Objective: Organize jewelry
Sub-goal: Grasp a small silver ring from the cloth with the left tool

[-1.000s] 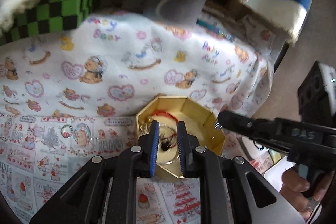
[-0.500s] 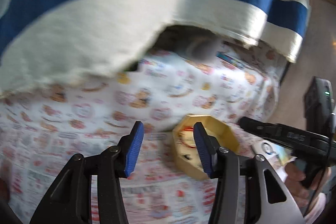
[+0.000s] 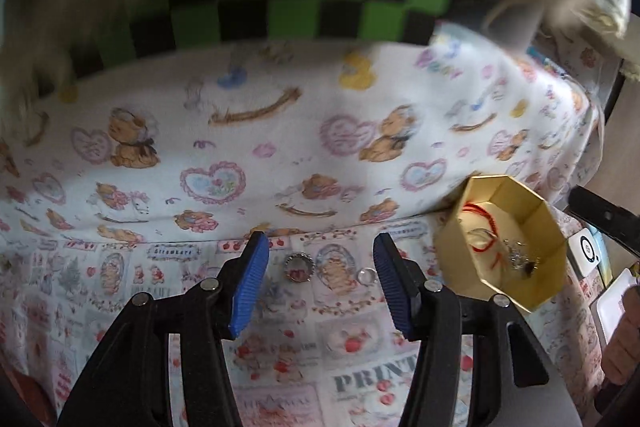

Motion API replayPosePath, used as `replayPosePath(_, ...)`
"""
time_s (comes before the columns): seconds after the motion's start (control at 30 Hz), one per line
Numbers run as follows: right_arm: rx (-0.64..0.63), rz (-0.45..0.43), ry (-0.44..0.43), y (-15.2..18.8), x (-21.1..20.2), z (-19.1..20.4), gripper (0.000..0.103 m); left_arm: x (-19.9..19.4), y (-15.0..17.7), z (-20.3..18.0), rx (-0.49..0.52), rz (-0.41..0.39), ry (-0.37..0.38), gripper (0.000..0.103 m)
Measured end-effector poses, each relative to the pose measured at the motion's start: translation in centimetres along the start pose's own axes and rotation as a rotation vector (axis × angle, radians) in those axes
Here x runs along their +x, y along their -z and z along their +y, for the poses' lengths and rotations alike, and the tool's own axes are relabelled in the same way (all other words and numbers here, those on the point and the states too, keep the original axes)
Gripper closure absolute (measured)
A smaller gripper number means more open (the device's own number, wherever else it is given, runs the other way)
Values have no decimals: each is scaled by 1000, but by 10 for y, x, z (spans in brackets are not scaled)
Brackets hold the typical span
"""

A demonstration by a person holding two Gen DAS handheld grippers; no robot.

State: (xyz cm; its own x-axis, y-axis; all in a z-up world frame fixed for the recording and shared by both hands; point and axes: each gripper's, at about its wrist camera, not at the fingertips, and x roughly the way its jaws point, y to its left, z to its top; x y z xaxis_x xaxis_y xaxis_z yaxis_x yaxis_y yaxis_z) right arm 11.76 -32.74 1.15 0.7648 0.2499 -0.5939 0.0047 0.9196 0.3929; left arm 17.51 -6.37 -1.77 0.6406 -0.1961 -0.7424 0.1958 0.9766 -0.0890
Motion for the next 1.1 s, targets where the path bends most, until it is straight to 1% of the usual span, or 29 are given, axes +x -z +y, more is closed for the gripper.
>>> replayPosePath(0.07, -13, -5, 0, 1, -1, 4, 55, 10, -1, 8, -32, 25, -3, 50)
replayPosePath(0.13, -31, -14, 11, 2, -3, 7, 55, 18, 1, 15, -62, 40, 18, 51)
replayPosePath(0.2, -42, -19, 19, 2, -3, 10, 55, 24, 5, 18, -80, 40, 38, 57)
replayPosePath(0.23, -48, -21, 23, 3, -4, 11, 55, 27, 7, 20, -83, 43, 41, 59)
replayPosePath(0.27, -50, -20, 26, 3, -4, 11, 55, 30, 9, 21, -81, 53, 39, 63)
replayPosePath(0.3, -50, -19, 28, 3, -3, 12, 55, 33, 9, 21, -76, 64, 35, 65)
replayPosePath(0.37, -53, -16, 31, 4, -3, 13, 55, 31, 9, 20, -61, 48, 0, 71)
replayPosePath(0.43, -60, -17, 41, 5, -2, 13, 55, 34, 9, 22, -62, 64, -19, 75)
replayPosePath(0.5, -67, -19, 54, 6, -2, 14, 55, 34, 10, 21, -58, 65, -36, 81)
replayPosePath(0.57, -70, -18, 61, 6, -1, 14, 55, 35, 12, 16, -44, 69, -54, 84)
replayPosePath(0.67, -71, -15, 67, 6, 0, 13, 55, 32, 18, 9, -26, 76, -62, 85)
replayPosePath(0.8, -81, -11, 63, 8, 0, 16, 55, 17, 31, 7, -44, 100, -6, 85)
replayPosePath(0.9, -103, -18, 66, 9, -1, 21, 55, 2, 42, 0, -23, 106, -41, 85)
replayPosePath(0.97, -114, -21, 63, 10, -2, 24, 55, -8, 52, -3, 15, 79, -96, 85)
replayPosePath(1.0, -122, -23, 66, 11, -2, 26, 55, -13, 56, -1, 8, 64, -110, 85)
replayPosePath(1.1, -154, -32, 75, 15, -4, 33, 55, -27, 63, 10, -55, 43, -72, 85)
